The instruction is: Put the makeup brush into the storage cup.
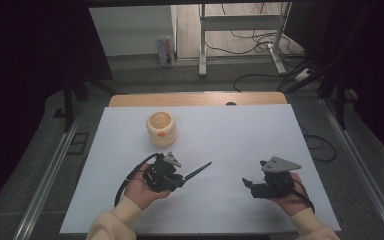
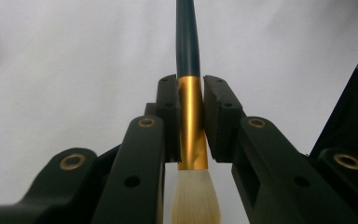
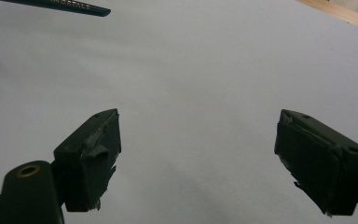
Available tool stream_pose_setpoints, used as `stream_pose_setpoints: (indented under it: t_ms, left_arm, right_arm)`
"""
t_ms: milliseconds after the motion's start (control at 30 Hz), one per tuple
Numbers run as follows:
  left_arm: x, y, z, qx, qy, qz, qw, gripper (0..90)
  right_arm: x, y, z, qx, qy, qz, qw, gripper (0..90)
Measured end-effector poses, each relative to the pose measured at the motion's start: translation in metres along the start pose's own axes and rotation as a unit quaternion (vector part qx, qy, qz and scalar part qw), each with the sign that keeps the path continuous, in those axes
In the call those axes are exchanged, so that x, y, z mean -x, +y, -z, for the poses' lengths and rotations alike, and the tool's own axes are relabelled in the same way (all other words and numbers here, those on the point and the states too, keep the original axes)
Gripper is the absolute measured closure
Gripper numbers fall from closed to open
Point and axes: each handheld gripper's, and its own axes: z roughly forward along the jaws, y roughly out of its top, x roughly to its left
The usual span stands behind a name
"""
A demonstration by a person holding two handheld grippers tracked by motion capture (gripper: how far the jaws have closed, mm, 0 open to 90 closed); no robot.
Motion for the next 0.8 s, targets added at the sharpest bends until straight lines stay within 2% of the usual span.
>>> stream_pose_setpoints:
  t_ms: [567, 800]
  left_arm:
    - [0.002, 0.005, -0.003, 0.003, -0.002, -0.003, 1.0000, 78.0]
    - [0.003, 0.006, -0.004, 0.006, -0.003, -0.002, 1.0000, 78.0]
  right_arm:
    - [-0.007, 0.004, -0.003, 0.003, 0.016, 0.001, 0.9999, 14.6]
    - [-0.012, 0.006, -0.005, 0.000, 0.019, 0.010, 0.9998, 14.7]
